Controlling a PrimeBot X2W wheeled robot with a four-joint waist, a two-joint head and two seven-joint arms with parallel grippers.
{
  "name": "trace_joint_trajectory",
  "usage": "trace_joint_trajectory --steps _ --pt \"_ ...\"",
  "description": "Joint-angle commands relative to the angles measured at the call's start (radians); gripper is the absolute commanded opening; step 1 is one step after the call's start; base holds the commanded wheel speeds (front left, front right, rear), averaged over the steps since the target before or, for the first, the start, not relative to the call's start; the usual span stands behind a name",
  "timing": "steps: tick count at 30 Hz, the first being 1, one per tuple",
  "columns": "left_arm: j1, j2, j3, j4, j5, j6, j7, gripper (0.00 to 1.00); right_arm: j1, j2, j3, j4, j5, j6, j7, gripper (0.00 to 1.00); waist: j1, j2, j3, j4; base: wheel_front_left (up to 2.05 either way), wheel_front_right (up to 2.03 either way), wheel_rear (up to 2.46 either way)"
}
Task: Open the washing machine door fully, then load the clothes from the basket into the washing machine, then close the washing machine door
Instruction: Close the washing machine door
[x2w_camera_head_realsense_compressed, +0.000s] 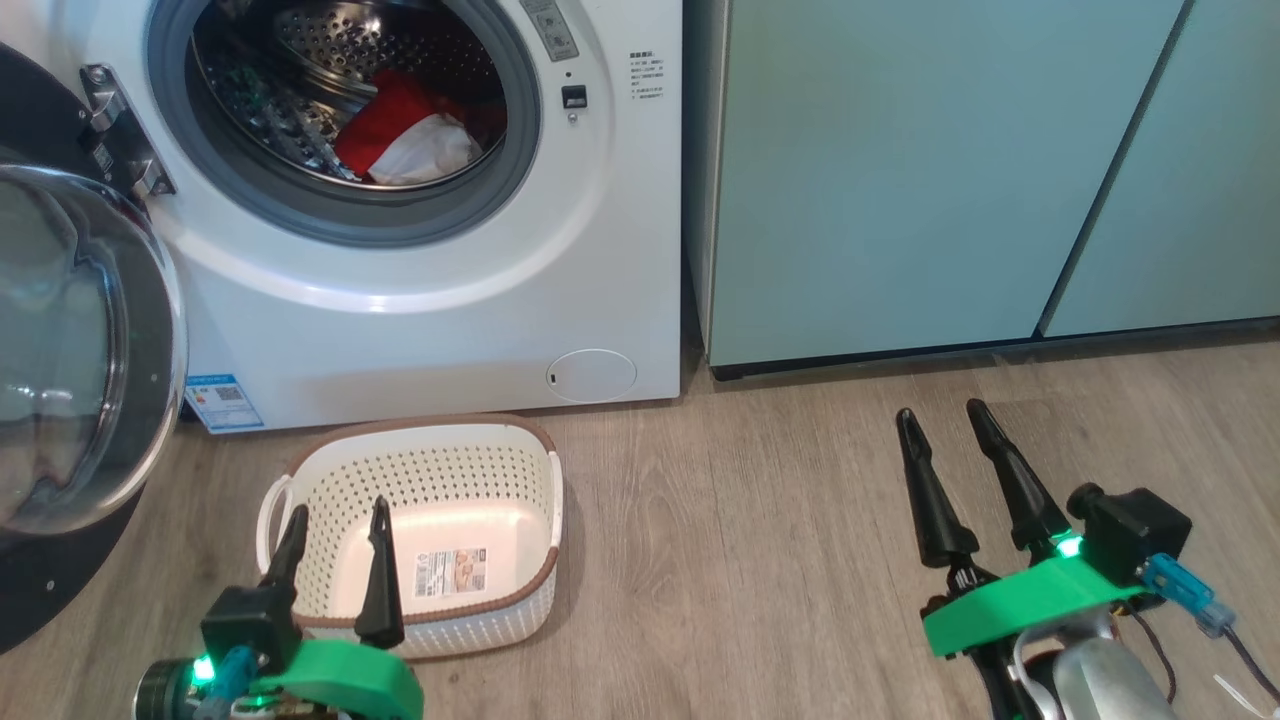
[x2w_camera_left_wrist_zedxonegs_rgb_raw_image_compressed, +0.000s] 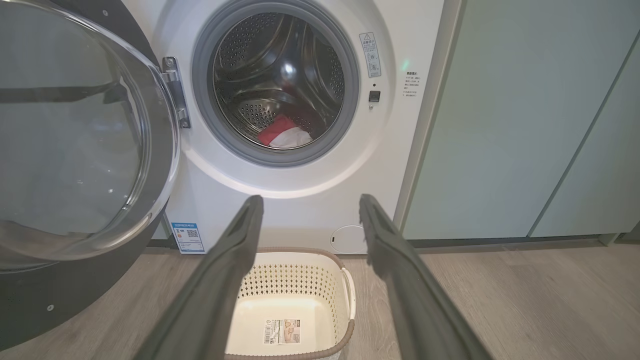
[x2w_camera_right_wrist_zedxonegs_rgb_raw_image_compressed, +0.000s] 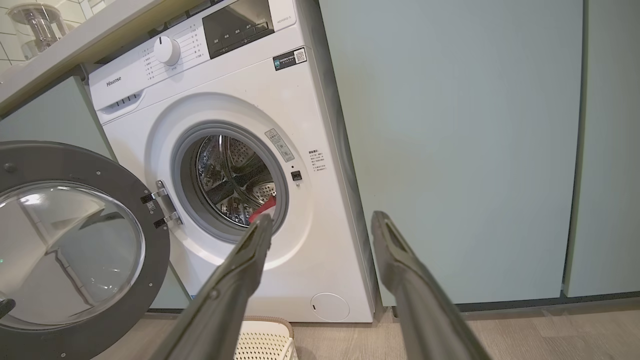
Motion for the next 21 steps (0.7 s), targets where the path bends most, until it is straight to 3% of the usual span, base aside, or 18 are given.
trace_joint_trajectory --steps 1,11,21 --pt "-0.038 0.002 0.029 -0.031 0.005 0.003 -0.005 1.0 -0.025 -0.002 0.023 -0.033 -0.003 0.0 -0.006 1.0 0.0 0.0 0.002 0.001 0.0 0.0 0.0" --pt "-0.039 0.002 0.024 -0.023 0.003 0.006 -0.005 1.0 -0.022 -0.002 0.017 -0.036 -0.001 0.0 -0.006 1.0 0.0 0.0 0.007 0.017 0.0 0.0 0.0" --pt "-0.041 0.002 0.012 -0.01 0.017 0.004 -0.005 1.0 -0.002 -0.002 0.021 -0.04 0.011 0.0 -0.006 1.0 0.0 0.0 0.03 0.164 0.0 0.0 0.0"
